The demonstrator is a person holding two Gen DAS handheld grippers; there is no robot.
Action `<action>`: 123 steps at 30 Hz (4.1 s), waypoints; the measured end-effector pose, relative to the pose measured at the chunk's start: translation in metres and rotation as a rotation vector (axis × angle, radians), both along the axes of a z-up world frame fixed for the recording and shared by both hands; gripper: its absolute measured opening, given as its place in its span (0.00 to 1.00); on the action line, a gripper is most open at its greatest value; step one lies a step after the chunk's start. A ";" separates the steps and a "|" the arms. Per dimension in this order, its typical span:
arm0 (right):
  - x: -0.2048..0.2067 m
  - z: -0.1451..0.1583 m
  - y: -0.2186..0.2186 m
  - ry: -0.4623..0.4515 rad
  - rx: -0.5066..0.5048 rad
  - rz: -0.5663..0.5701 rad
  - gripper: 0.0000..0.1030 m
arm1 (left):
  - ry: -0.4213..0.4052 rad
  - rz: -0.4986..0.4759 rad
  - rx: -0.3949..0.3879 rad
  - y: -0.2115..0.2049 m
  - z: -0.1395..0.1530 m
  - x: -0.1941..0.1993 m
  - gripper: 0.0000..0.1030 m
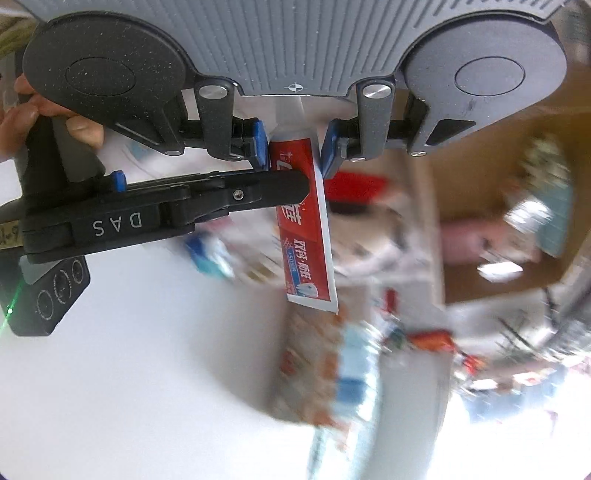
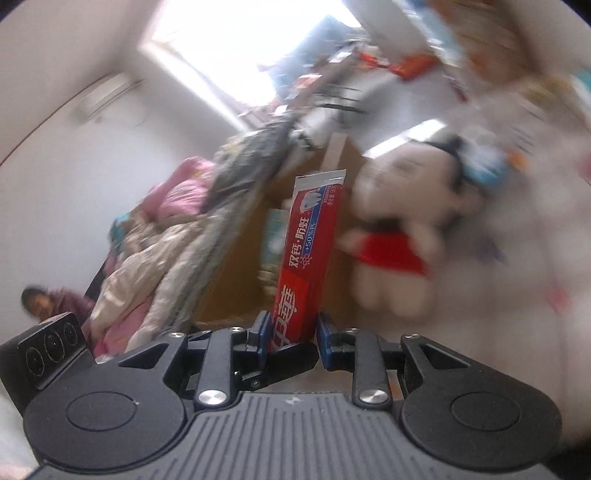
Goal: Organize soft objects
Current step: 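Carry the toothpaste tube held by both tools over the box, then open both tools to drop the toothpaste tube into the box, then move both open tools back over the bed, then grasp the blue-white wet wipes pack with the left tool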
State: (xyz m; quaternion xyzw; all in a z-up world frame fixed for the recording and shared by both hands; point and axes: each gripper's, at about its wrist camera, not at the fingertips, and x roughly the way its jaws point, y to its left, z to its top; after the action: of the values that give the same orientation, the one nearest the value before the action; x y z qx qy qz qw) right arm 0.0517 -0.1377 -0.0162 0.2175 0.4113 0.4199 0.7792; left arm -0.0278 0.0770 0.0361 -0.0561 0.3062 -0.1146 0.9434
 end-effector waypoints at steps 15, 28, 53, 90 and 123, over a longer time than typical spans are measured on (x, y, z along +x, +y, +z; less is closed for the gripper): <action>0.110 0.003 0.212 0.083 -0.183 0.293 0.29 | 0.276 0.220 -0.094 0.161 -0.035 0.096 0.28; 0.157 -0.065 0.287 0.205 -0.496 0.273 0.30 | 0.500 0.221 -0.082 0.189 -0.100 0.169 0.35; 0.155 0.017 0.192 0.066 -0.201 0.184 0.60 | 0.336 0.274 -0.035 0.165 -0.041 0.135 0.69; 0.079 -0.063 -0.108 -0.355 -0.282 -0.520 0.92 | 0.462 -0.111 0.000 -0.238 -0.035 0.388 1.00; 0.088 -0.085 -0.154 -0.253 -0.140 -0.522 0.93 | 0.600 -0.156 0.258 -0.290 -0.133 0.428 0.78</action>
State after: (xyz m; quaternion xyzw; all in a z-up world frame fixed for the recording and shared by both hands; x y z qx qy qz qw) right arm 0.1396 -0.2921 -0.1017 0.2079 0.2691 0.1997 0.9190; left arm 0.4002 -0.2135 -0.0973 0.0560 0.5857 -0.1251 0.7989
